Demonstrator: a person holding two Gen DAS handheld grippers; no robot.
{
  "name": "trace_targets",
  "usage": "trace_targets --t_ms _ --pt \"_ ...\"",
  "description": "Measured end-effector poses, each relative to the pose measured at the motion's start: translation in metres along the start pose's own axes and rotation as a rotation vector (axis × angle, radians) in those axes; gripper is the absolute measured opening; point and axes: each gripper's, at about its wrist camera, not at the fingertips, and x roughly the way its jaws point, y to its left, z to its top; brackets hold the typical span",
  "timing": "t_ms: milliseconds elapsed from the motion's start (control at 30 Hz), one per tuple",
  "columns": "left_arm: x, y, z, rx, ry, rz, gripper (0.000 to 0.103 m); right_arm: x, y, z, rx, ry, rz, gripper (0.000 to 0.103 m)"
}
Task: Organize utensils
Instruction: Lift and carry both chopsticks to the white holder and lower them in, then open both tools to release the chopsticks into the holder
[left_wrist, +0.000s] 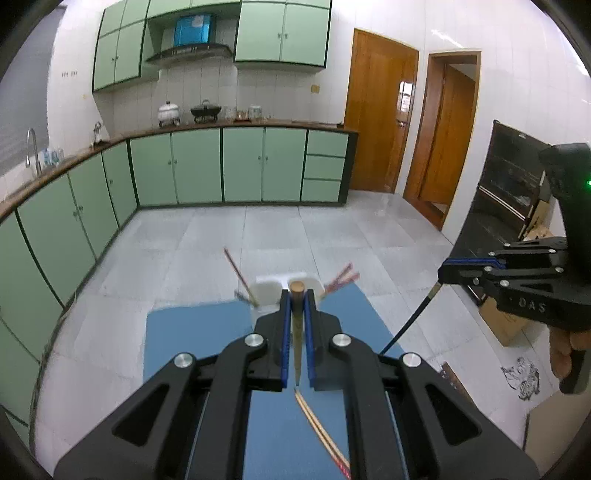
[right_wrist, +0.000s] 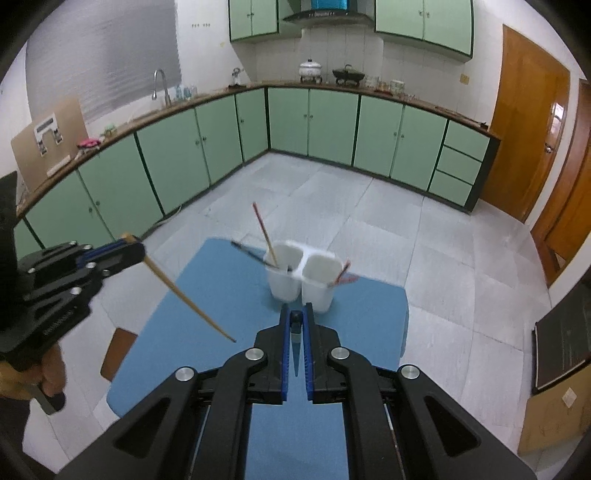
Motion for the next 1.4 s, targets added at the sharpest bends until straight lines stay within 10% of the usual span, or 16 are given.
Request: trace_targets --t_ms 500,967,1400 --pt "0.082 0.011 0.086 -0.030 -0.061 0.088 0.006 0.041 -0.014 0.098 0.048 -0.110 -0.053 0.006" --pt "0.204 0.039 0.043 -0.069 0.059 0.086 0.007 0.191 -0.068 0.077 0.153 -0.005 -0.067 0.007" --pt "0.119 0.066 -0.002 -0.085 0.009 0.087 0.051 0.116 -0.089 0.010 0.148 -0.165 -0.083 0.027"
